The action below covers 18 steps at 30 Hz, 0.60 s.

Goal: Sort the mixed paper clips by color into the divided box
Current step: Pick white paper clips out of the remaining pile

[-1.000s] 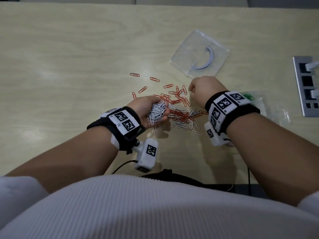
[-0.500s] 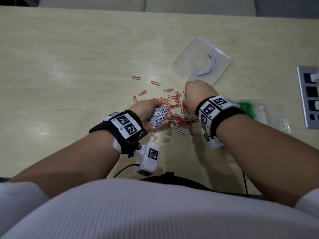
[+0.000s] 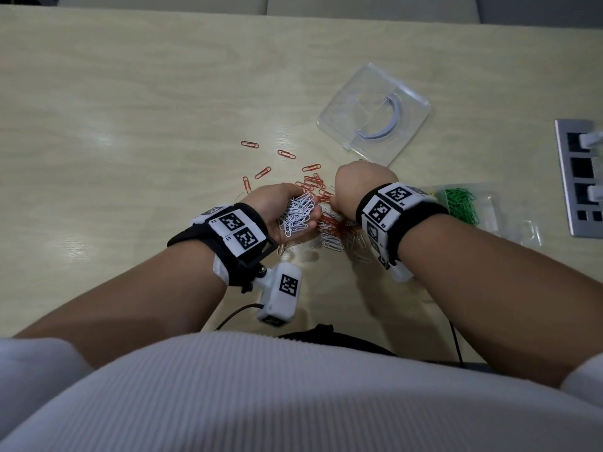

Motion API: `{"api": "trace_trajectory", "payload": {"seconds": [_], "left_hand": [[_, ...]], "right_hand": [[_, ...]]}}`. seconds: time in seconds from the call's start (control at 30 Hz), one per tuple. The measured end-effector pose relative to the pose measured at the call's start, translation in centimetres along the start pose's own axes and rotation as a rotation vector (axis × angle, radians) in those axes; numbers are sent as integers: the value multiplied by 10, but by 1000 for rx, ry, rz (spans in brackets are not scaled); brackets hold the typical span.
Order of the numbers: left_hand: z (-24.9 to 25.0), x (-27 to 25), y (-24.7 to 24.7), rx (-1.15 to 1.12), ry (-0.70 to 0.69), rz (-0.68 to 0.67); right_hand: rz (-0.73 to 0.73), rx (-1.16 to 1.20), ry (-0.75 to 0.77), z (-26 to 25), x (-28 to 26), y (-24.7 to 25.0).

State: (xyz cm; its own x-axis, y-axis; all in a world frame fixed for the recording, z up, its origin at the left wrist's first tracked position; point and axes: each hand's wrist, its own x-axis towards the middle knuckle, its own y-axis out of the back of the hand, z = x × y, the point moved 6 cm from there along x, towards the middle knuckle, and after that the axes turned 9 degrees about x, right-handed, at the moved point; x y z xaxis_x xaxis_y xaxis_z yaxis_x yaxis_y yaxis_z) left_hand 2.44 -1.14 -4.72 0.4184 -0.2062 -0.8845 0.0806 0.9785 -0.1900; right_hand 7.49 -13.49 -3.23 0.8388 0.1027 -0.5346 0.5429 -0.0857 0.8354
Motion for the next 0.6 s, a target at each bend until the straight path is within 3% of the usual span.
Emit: {"api": "trace_trajectory", "payload": {"seconds": [0.13,0.23,0.33,0.47,0.6], "left_hand": [[-1,4,-4,8,1,36],[1,4,-18,37,5,33],[3,3,-43,53,5,-19],[3,7,-80,1,17,-93],[2,6,-117,48,4,-149]], "right_hand": [[90,234,120,1,-13,11],[70,375,256,-5,-32,15],[119,431,260,8,-49,20],[273,584,105,71,-68,38],[448,529,-207,167,-86,47]]}}
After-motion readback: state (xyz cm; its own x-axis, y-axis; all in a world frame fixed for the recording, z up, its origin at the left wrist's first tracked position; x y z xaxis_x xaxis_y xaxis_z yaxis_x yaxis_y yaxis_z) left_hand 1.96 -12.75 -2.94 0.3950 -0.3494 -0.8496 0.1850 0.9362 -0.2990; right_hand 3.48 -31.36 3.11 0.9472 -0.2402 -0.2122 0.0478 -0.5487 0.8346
